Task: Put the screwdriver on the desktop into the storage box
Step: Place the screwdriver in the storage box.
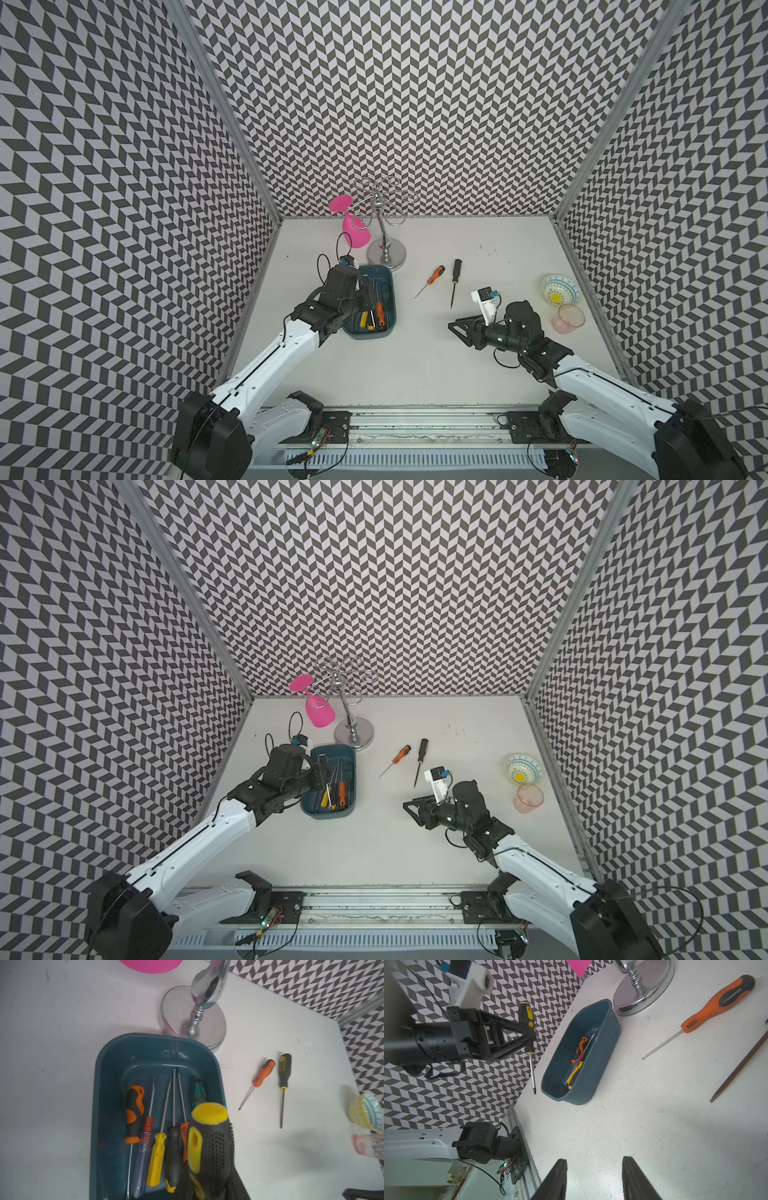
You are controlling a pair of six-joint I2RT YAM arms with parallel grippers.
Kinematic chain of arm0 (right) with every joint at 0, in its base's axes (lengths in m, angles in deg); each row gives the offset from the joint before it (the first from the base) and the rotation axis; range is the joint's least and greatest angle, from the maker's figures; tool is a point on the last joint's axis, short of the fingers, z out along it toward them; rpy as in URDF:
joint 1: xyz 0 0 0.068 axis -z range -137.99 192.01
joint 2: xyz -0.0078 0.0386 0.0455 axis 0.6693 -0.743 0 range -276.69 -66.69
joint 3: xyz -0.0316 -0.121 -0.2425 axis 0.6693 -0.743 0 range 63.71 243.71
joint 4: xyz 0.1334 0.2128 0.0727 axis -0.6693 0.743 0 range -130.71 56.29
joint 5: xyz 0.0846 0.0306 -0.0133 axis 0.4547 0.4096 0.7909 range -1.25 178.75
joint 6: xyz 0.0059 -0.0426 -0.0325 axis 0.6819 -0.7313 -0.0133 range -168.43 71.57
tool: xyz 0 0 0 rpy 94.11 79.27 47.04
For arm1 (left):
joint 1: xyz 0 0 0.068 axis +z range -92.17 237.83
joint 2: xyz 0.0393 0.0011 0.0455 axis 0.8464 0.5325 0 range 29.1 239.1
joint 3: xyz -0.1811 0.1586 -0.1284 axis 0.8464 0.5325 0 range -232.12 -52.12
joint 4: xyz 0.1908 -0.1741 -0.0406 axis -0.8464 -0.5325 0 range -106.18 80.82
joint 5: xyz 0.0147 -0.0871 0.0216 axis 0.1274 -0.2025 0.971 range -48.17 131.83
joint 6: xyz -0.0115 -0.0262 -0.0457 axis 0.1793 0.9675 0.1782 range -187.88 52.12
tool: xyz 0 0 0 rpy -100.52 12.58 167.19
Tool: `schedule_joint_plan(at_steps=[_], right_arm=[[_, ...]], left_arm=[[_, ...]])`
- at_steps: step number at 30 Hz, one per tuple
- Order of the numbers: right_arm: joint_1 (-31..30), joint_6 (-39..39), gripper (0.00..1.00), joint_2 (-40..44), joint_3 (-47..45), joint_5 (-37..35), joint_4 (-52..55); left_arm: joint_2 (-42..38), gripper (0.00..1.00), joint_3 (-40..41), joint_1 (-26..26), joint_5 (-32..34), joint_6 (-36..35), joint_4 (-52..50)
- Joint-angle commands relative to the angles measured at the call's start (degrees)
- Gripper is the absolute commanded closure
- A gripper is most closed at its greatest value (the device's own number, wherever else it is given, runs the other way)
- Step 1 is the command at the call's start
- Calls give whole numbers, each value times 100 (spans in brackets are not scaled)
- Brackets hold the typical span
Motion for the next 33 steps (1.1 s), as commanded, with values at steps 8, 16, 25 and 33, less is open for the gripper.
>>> schedule_joint_plan(at_steps=[8,16,25,33], right_arm=[[63,-78,54,105,-148,-109,-124],[78,-85,54,57,-183,-162,-168],[90,-69,54,-45,-228,-109,-264],[99,-48,54,-27,-299,-123,-302]], left_arm=[[1248,100,-518,108,107,-217,22],[1941,98,-684,110,-106,-200,290],[2530,98,-982,127,-127,-217,469],[2944,91,-1002,117,-319,-94,632]])
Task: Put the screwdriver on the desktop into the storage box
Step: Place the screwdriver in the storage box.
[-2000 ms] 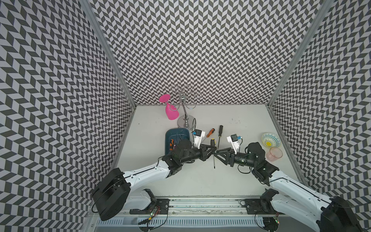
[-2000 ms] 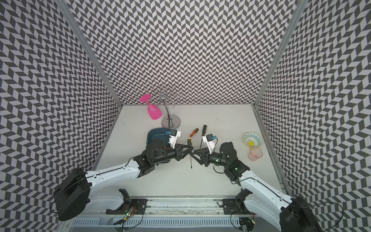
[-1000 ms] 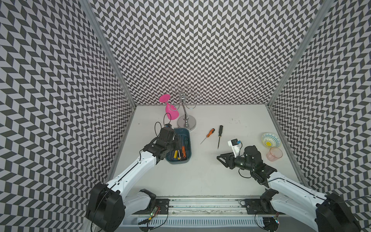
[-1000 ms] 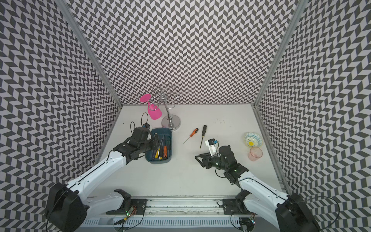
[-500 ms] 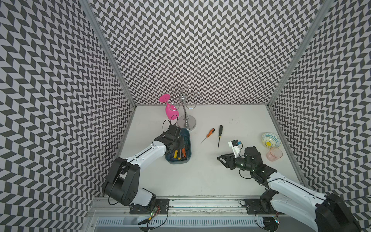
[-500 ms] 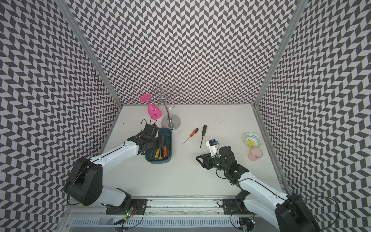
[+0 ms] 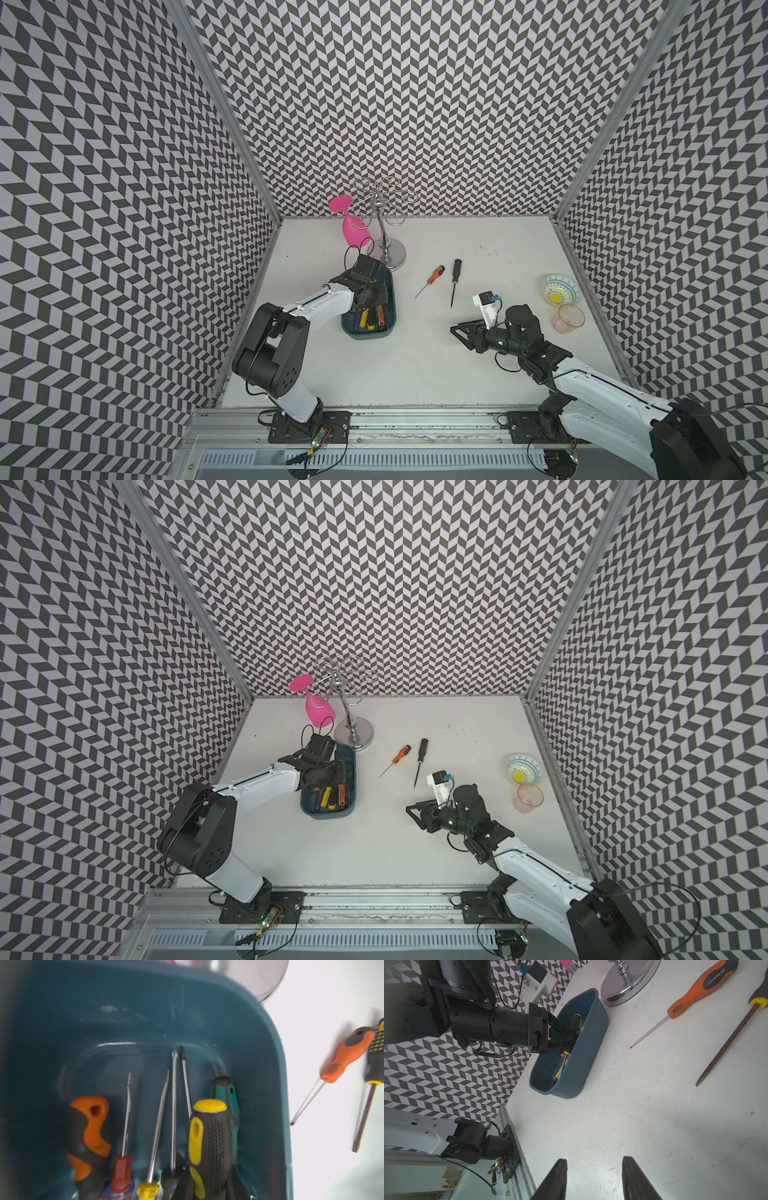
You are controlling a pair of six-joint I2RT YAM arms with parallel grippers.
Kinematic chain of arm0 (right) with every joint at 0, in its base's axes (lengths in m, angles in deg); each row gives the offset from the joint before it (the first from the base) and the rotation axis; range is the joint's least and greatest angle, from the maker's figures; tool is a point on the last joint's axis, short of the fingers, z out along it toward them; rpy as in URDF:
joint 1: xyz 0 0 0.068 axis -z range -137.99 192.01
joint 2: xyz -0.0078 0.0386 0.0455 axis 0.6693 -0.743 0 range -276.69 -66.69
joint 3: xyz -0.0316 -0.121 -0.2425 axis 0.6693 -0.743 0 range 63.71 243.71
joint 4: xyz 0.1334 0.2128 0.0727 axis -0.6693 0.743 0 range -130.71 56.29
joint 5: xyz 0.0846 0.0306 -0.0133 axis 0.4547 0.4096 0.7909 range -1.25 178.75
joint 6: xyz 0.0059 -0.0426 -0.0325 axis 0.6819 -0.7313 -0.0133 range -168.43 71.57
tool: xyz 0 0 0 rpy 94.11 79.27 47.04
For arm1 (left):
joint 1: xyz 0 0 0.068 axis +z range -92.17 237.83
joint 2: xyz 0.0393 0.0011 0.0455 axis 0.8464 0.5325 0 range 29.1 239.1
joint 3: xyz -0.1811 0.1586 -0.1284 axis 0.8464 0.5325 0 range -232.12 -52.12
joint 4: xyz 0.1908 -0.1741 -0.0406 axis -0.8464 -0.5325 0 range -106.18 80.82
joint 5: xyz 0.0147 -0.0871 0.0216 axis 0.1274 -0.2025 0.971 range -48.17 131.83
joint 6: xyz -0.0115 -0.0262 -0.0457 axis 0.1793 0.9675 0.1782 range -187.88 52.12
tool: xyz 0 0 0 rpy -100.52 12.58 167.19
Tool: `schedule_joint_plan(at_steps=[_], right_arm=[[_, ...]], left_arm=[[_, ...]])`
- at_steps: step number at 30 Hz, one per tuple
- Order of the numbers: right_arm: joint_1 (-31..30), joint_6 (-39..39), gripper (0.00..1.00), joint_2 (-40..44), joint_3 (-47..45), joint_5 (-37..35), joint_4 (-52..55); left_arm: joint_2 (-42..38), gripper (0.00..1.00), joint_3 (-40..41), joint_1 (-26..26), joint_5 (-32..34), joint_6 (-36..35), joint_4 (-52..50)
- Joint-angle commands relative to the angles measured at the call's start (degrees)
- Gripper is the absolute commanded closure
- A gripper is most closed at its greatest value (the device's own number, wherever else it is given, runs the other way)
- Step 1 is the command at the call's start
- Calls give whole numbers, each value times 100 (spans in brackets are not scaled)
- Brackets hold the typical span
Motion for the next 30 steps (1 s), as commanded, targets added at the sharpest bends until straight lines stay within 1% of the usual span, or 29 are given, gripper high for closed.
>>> schedule_joint_plan(at_steps=[1,3,4,5,6,8,17,24,27,30], right_arm=[[35,-51,54,-5,-39,-41,-254],[44,-50,54,-17,-39,-52,-256],[48,-49,54,-24,-25,-42,-260],[48,-37,53,-35,-26,-42,-269],[49,-40,54,-51,-28,-42,-286],[44,-37,54,-70,-21,-33,-282],[55,-6,53,-114,48,-25,-238],[56,24,53,-145,210,-68,-105],[57,2,53,-191,368,-182,50],[57,-22,53,-324,660,-453,380]], left_arm=[[95,88,-151,22,-115,41,159],[90,76,-143,23,-69,87,127],[73,66,-143,29,-26,133,87],[43,61,-141,25,4,142,76],[14,57,-134,29,23,159,55],[-74,53,-135,24,33,169,24],[-541,52,-25,28,-2,179,-34],[-915,52,258,24,-62,213,38],[-1079,52,377,25,-113,213,45],[-1348,52,551,26,-207,226,93]])
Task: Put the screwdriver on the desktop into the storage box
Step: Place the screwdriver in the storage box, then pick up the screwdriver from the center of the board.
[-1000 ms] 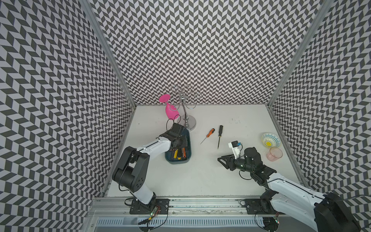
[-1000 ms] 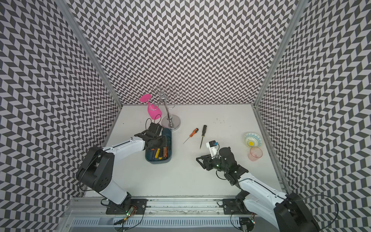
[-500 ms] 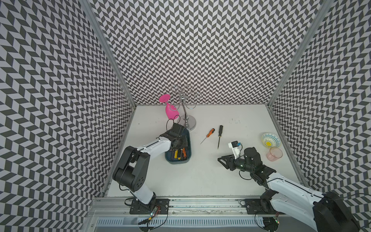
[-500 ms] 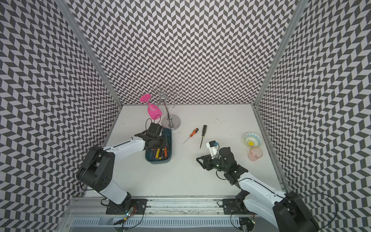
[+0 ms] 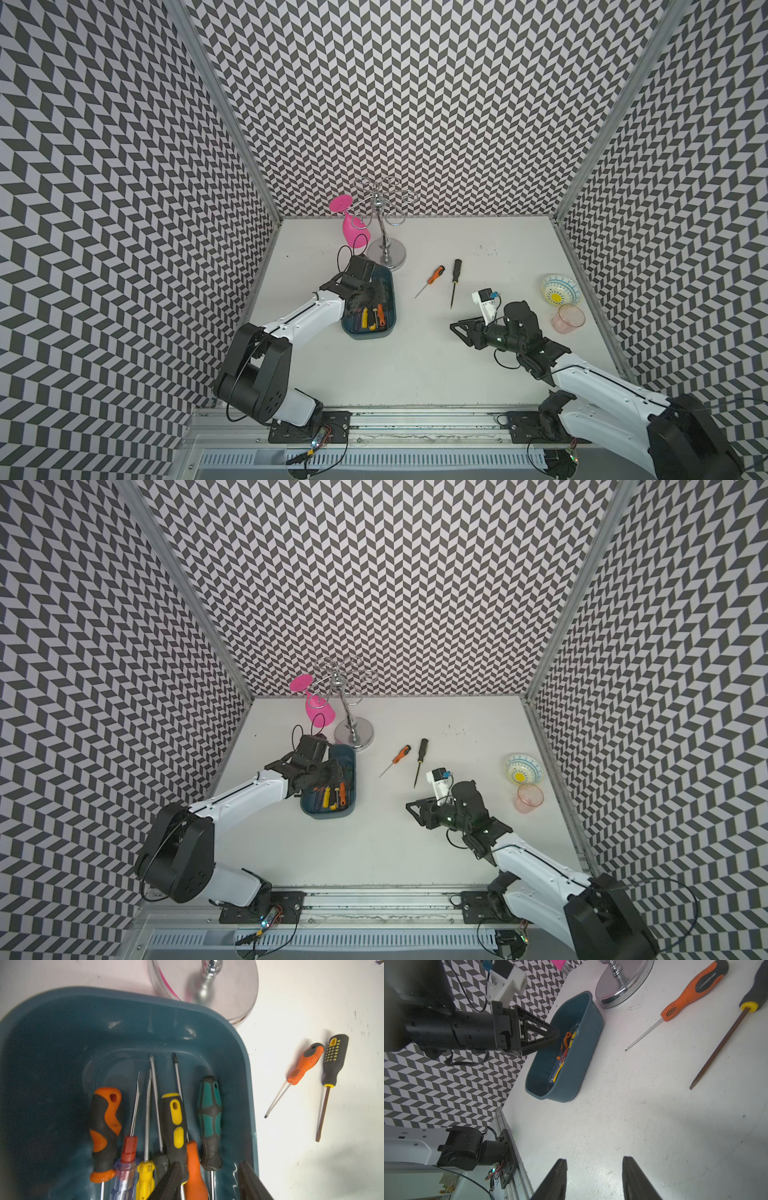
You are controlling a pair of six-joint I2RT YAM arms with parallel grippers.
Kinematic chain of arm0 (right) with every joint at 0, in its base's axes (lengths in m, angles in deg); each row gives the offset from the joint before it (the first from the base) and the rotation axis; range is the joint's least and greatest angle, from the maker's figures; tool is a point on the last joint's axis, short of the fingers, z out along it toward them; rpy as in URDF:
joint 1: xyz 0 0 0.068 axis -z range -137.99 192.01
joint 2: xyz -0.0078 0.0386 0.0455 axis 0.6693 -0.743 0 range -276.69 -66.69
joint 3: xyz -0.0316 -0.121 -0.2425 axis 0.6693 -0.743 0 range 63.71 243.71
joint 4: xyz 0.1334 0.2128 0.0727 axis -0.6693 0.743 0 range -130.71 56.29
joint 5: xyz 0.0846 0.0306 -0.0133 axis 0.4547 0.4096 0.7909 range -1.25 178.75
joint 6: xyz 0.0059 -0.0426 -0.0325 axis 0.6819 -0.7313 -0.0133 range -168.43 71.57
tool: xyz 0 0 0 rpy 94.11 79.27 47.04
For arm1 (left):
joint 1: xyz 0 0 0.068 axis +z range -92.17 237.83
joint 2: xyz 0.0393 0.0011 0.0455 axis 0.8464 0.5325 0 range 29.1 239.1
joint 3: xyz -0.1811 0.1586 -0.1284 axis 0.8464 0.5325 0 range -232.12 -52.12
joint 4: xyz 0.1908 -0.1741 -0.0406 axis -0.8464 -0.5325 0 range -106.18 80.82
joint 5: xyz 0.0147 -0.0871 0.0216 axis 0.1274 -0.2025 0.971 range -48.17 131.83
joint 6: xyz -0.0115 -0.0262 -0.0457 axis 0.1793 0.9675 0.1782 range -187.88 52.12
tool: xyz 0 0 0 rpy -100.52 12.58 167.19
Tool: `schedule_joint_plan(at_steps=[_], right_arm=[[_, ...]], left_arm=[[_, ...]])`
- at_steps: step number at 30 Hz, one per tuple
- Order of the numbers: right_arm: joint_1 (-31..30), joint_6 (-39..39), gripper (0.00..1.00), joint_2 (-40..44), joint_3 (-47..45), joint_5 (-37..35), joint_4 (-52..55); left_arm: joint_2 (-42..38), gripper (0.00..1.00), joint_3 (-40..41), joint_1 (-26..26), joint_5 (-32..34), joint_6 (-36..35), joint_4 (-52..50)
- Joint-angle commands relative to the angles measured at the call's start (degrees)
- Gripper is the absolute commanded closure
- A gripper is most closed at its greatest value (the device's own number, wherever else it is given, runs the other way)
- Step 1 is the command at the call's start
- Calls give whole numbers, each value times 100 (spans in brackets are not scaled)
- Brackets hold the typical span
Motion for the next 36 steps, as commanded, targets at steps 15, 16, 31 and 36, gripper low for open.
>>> schedule_joint_plan(at_steps=[15,16,31,36], right_arm=[[111,142,53,-1817,1981,-1786,1488],[119,173,53,-1971,2102,-1854,1533],[301,318,53,-3619,3724,-2848,2428],[447,277,53,-4166,4332,-3068,2704]], left_arm=[[-2579,49,1638,17,-1169,175,1056],[-2726,49,1735,18,-1236,174,1104],[-4129,46,2733,-28,-1914,639,1560],[-4281,46,2780,-46,-1934,649,1516]])
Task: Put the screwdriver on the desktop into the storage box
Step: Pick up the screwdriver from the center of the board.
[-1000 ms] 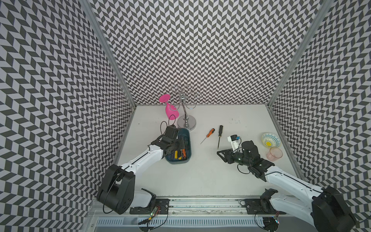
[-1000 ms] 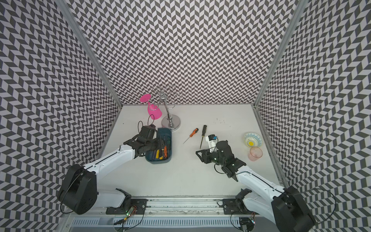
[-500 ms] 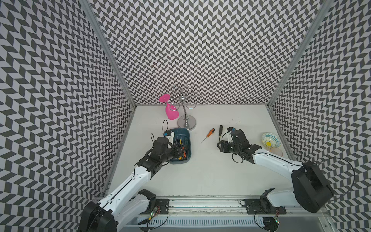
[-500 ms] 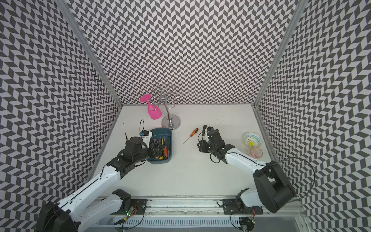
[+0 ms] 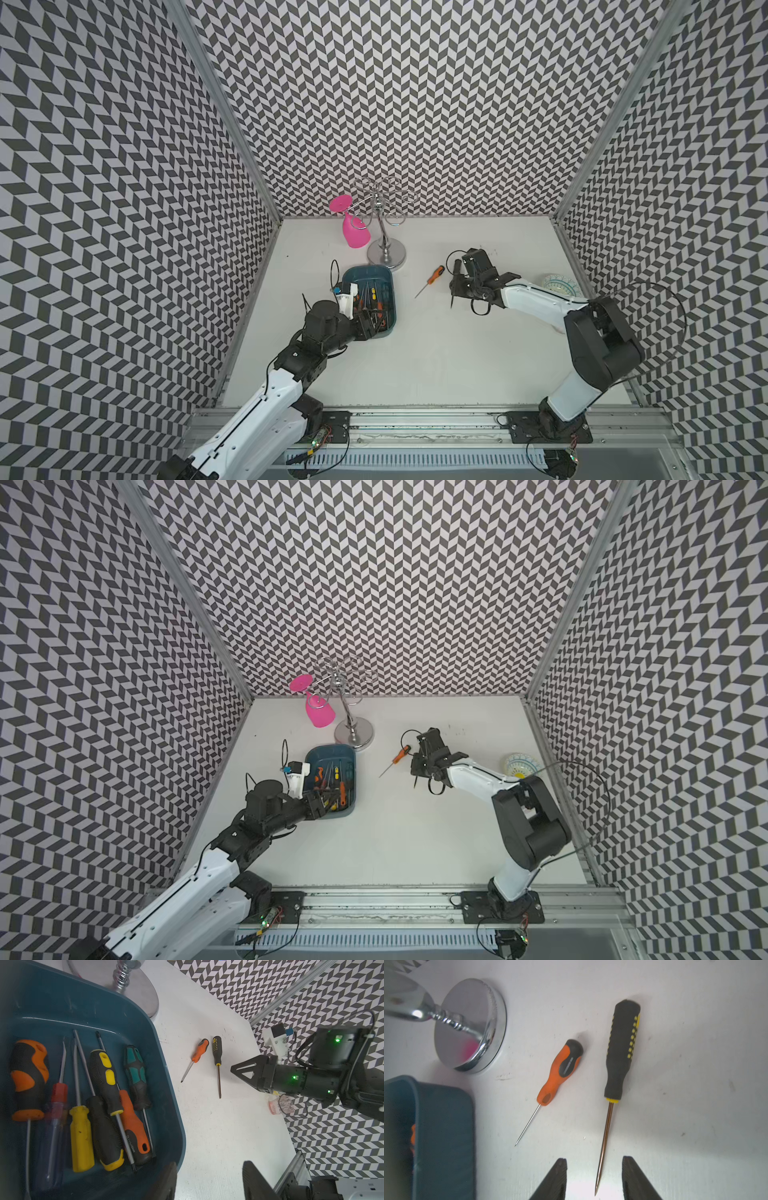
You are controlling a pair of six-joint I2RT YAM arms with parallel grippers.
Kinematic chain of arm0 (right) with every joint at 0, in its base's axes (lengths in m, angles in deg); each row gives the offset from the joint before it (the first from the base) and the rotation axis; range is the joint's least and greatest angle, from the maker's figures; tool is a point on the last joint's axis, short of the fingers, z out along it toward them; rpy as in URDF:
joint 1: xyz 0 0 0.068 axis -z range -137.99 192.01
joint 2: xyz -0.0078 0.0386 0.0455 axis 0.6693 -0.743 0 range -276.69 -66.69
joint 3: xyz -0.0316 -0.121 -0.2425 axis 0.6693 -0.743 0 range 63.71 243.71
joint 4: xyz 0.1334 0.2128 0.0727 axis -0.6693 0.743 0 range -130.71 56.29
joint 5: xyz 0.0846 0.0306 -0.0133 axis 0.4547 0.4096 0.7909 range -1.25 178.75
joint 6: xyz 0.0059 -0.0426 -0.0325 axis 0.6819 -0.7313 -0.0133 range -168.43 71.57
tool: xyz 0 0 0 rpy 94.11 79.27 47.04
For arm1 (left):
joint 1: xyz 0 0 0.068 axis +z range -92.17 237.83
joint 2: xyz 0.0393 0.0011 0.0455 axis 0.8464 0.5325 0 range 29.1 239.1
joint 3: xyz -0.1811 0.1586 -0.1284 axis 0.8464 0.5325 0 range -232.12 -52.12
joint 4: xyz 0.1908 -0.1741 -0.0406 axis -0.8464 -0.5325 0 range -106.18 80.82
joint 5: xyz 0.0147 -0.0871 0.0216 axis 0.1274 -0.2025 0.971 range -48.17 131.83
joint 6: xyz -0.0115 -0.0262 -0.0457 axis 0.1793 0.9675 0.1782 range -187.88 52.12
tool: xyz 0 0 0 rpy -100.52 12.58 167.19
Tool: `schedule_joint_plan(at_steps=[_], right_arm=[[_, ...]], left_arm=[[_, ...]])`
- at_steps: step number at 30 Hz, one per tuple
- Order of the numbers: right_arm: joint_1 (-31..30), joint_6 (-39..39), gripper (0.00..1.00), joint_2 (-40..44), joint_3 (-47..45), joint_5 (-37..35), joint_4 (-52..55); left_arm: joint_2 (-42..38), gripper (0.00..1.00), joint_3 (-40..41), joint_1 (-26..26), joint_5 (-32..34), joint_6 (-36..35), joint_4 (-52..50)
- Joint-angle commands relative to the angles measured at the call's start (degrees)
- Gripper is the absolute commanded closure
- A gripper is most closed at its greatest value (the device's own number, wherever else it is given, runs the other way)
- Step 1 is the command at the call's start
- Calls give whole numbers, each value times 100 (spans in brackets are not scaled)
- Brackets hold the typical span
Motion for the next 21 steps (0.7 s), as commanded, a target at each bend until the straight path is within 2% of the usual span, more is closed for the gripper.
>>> schedule_joint_plan(at_steps=[1,12,21], right_arm=[[120,-7,53,-340,398,-352,236],[252,-94,54,-1347,1292,-220,484],[256,-194,62,-1796,1554,-237,564]], left_arm=[[-140,46,42,-46,-115,26,182],[-282,46,119,-54,-169,111,124],[-313,46,146,-52,-162,168,148]])
